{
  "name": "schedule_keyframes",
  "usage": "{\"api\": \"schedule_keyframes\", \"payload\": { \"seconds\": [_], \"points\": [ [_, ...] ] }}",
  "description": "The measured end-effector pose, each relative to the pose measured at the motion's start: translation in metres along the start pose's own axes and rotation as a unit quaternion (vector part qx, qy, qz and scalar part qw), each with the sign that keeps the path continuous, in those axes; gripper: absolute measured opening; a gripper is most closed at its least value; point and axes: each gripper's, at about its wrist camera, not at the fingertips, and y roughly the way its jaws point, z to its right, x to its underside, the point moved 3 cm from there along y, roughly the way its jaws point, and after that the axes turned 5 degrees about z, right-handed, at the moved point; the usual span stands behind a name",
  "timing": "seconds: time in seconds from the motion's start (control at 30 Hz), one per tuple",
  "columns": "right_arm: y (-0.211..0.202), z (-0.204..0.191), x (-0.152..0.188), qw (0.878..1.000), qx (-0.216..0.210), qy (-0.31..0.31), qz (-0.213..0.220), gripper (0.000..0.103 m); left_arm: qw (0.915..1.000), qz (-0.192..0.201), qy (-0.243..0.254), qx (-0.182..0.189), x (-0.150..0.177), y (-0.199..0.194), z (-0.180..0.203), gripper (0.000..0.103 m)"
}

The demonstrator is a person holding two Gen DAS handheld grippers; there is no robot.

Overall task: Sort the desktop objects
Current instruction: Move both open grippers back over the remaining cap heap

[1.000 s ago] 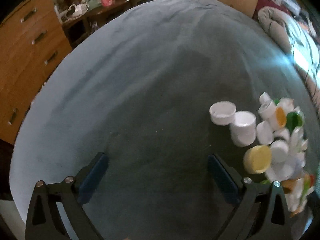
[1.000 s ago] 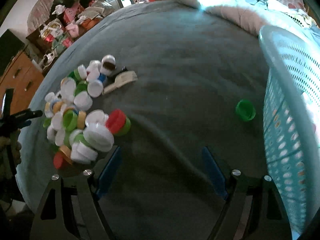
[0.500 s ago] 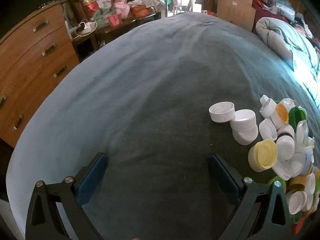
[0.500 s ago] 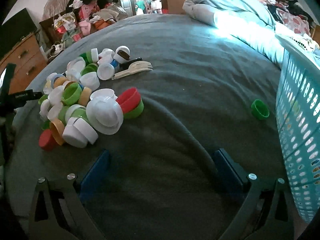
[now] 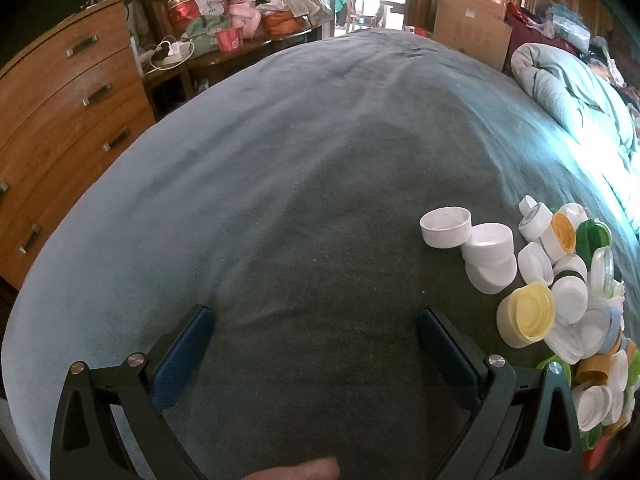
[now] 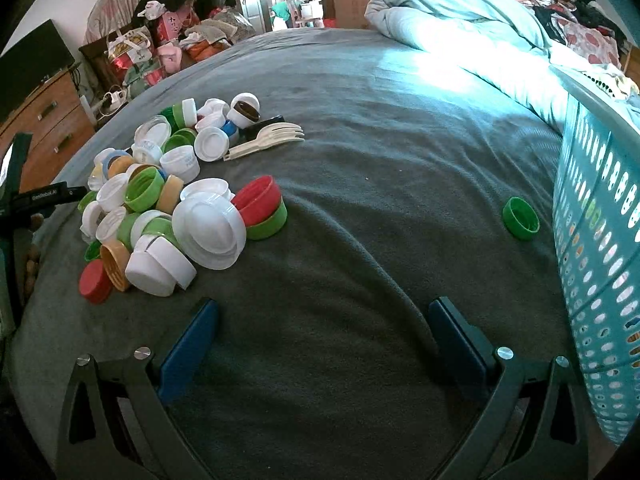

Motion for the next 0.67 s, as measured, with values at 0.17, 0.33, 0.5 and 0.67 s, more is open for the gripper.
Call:
{"api": "schedule_keyframes", "payload": {
  "seconds": [0.17, 0.33, 0.5, 0.67],
  "points": [
    [-0.0002, 0.0002, -0.0002, 1.000, 0.000, 0.000, 0.000, 0.102, 1.0000, 0.001, -0.003, 0.003, 0.0002, 0.0000, -0.0009, 0.103],
    [-0.0005, 0.0003, -0.0003, 1.000, 0.000, 0.000, 0.000, 0.102, 1.0000, 0.001, -0.003, 0.003, -0.0006, -0.0003, -0.0009, 0.103],
    [0.0001, 0.0000, 0.0001, 1.000, 0.000, 0.000, 0.000, 0.102, 1.0000, 0.001, -0.004, 0.004, -0.0010, 0.0001, -0.0013, 0.103],
    [-0.0002, 0.0000, 0.0000, 1.000, 0.000, 0.000, 0.000, 0.102, 1.0000, 0.004, -0.005, 0.005, 0.0005, 0.0009, -0.0016, 0.103]
  ]
}}
